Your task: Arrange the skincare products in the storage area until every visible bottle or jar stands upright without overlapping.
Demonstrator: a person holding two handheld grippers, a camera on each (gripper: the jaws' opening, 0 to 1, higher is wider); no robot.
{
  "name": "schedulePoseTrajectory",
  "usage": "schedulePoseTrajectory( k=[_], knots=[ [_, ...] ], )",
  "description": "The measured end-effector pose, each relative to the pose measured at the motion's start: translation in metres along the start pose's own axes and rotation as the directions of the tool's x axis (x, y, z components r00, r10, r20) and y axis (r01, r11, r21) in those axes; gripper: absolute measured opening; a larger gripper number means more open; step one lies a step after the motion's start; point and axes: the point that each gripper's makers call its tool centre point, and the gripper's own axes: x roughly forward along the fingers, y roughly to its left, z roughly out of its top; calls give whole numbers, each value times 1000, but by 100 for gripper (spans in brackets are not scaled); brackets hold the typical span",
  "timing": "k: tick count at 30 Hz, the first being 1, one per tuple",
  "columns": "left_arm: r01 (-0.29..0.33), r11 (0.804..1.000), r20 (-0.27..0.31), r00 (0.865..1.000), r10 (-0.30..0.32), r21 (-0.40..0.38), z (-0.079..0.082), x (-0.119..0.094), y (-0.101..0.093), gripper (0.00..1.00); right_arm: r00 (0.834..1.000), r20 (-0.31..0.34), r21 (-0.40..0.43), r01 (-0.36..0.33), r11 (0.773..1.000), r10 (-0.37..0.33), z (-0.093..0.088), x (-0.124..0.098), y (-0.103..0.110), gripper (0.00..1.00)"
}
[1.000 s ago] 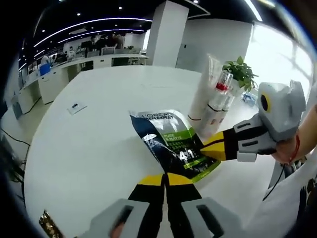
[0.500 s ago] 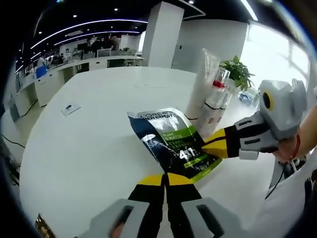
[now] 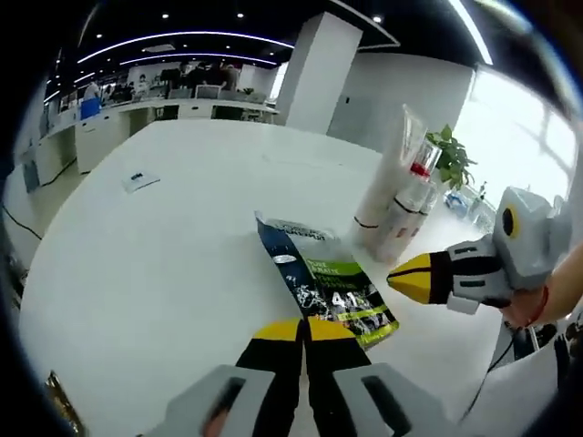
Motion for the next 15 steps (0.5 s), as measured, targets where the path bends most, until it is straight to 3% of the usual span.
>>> schedulePoseTrajectory(
  k=[1, 2, 3, 5, 8, 10, 15],
  knots=[
    [35, 998, 44, 998, -34, -42, 6, 3, -5, 0, 1000, 2, 23, -15, 1000, 15, 0, 2, 2, 0],
    [47, 993, 47, 998, -42, -108, 6, 4, -5, 0, 1000, 0, -7, 7, 1000, -7, 0, 5, -1, 0],
    [7, 992, 15, 1000, -5, -126, 0, 5, 1, 0, 1000, -11, -20, 29, 999, -29, -1, 6, -3, 0],
    [-48, 994, 9, 999, 49, -100, -3, 7, 7, 0, 999, 0, -1, 38, 999, -38, 0, 5, -4, 0],
    [-54, 994, 28, 998, 57, -98, -4, 4, 4, 0, 1000, 7, 15, 22, 1000, -22, 0, -1, 1, 0],
    [-90, 990, 44, 994, 95, -108, -1, 3, 9, 0, 1000, 0, 8, -15, 1000, 15, -3, -3, 9, 0],
    [-120, 985, 26, 992, 124, -121, -6, 7, 11, 0, 998, -18, 16, -67, 998, 67, -10, 4, 25, 1]
  ],
)
